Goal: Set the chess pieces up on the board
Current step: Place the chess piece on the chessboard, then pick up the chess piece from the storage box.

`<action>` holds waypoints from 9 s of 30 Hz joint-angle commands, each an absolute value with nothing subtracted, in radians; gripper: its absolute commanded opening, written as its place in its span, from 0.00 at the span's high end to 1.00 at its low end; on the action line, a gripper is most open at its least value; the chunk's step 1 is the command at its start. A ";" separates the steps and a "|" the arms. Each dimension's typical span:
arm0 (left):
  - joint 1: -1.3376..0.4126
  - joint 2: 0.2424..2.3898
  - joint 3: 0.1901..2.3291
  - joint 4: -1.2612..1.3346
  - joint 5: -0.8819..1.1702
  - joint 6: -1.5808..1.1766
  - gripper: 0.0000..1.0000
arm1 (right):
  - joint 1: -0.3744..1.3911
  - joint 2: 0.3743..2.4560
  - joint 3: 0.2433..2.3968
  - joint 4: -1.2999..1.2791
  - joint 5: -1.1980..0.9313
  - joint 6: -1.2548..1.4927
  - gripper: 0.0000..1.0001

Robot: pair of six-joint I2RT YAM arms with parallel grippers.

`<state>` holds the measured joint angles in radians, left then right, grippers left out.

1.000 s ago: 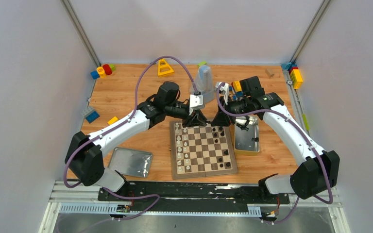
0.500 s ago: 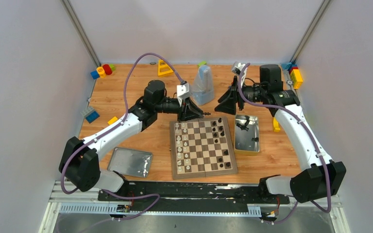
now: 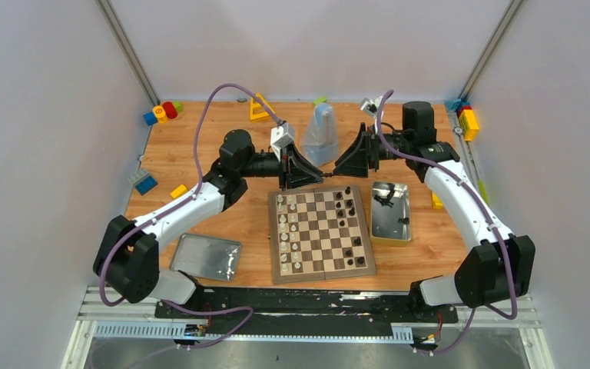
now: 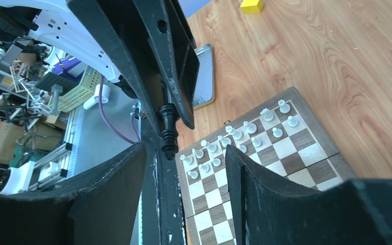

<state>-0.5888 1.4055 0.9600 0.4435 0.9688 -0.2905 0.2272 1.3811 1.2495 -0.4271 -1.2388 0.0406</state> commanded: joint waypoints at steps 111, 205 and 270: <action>-0.508 1.063 1.125 -0.777 0.026 0.371 0.00 | 0.568 1.669 1.277 -1.130 -0.157 -0.480 1.00; -0.508 1.055 1.124 -0.775 0.026 0.389 0.00 | 0.568 1.788 1.411 -1.198 -0.134 -0.485 0.63; -0.508 1.095 1.149 -0.767 0.056 0.395 0.00 | 0.020 1.750 1.123 -0.718 -0.291 -0.606 0.68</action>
<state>-0.5144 1.0977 1.1240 -0.7948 0.0441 0.3729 0.0246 1.7439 1.1183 -0.7555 -0.2821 -0.5861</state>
